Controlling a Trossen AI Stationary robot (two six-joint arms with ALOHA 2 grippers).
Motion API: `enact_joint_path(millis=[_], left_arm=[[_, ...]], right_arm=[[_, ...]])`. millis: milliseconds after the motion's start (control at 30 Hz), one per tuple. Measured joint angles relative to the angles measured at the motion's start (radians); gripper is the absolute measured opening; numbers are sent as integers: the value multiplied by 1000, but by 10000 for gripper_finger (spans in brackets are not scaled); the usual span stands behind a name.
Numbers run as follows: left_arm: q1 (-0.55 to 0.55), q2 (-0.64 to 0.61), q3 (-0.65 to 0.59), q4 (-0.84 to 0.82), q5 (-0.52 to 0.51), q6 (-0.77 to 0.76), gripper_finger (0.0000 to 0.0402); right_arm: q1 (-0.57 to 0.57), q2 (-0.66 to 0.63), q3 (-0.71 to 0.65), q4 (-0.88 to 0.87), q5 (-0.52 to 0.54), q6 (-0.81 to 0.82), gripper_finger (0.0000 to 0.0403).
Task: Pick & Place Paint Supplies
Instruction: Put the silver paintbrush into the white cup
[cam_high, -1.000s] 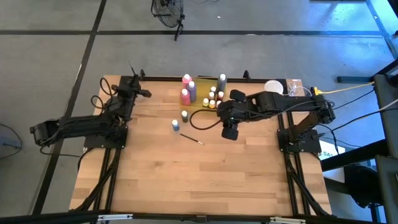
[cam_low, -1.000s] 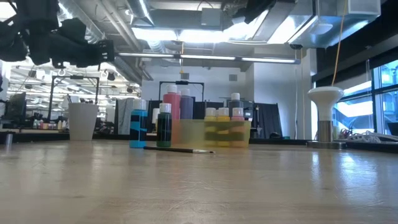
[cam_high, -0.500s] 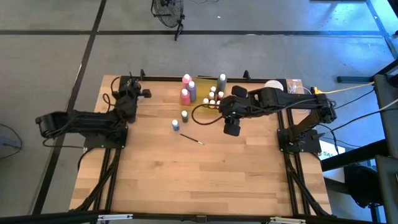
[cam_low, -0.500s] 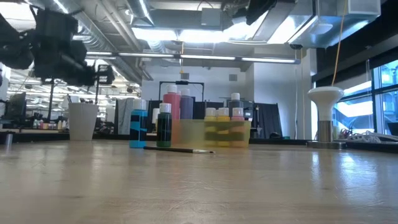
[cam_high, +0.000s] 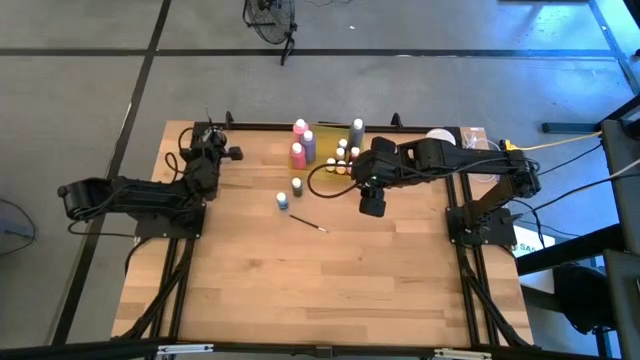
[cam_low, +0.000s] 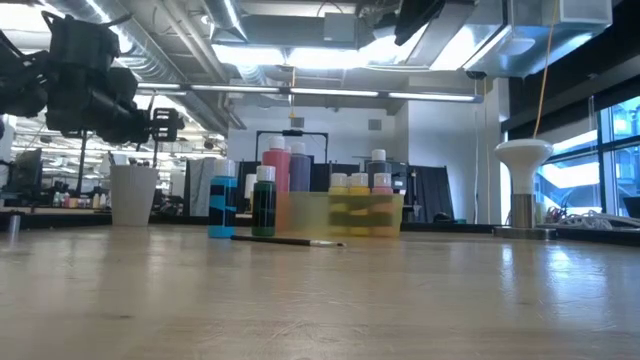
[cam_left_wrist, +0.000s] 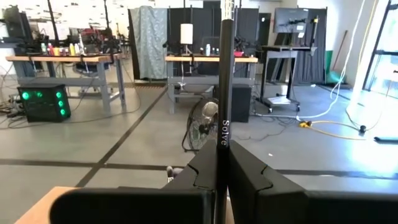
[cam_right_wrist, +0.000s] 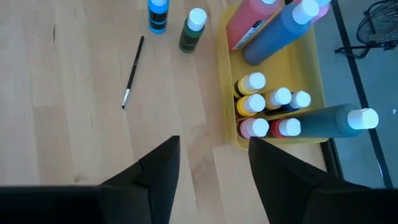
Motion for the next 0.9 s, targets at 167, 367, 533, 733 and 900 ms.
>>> enact_joint_path(millis=[167,367,533,733,900], left_arm=[[32,6,0,-43,8,-48,14],[75,9,0,-79,93,-85,21],[109,22,0,-79,134,-86,29],[120,59,0,-80,133,-86,30],[119,87,0,-80,132,-86,39]], right_arm=[[0,0,0,-1,0,1,192],[0,0,0,0,-26,0,192],[0,0,0,-1,-26,-1,192],[0,1,0,-1,-26,-8,192],[0,1,0,-1,-26,-9,192]])
